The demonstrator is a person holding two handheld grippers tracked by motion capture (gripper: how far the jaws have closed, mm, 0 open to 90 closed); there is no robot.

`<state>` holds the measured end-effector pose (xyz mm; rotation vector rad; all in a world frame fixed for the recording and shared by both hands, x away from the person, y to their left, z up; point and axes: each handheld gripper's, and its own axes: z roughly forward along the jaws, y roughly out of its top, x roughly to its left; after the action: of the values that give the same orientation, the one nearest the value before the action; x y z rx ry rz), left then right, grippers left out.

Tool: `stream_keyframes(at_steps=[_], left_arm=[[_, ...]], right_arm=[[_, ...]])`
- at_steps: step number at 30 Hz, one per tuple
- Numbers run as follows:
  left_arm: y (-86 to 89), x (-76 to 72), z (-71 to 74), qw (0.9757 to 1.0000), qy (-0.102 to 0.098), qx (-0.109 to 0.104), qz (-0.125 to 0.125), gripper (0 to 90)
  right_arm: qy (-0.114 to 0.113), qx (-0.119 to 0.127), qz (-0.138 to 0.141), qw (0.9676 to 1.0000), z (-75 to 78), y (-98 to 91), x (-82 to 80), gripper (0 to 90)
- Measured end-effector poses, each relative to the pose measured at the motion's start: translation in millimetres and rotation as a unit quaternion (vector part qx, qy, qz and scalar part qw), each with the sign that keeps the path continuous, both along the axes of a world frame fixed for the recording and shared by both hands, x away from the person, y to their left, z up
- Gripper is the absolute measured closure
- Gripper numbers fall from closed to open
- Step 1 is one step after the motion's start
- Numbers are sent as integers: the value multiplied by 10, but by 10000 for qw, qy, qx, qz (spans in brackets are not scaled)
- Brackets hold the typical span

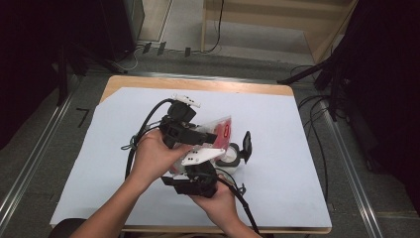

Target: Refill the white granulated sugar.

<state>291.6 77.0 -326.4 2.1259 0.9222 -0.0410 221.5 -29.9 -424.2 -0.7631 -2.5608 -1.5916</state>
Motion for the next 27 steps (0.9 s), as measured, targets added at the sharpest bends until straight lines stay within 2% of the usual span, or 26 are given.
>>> stream_keyframes(at_steps=[11, 19, 27], left_arm=[[48, -16, -15, 9999, 115, 29, -26, 638], [77, -25, -26, 9997, 202, 127, -96, 670], [88, -22, -37, 9991, 333, 203, -160, 672]], right_arm=[[-237, -113, 20, 9997, -54, 47, -51, 580], [-154, -110, 57, 9998, -93, 63, -74, 573], [-166, -159, 104, 9997, -137, 77, -91, 572]])
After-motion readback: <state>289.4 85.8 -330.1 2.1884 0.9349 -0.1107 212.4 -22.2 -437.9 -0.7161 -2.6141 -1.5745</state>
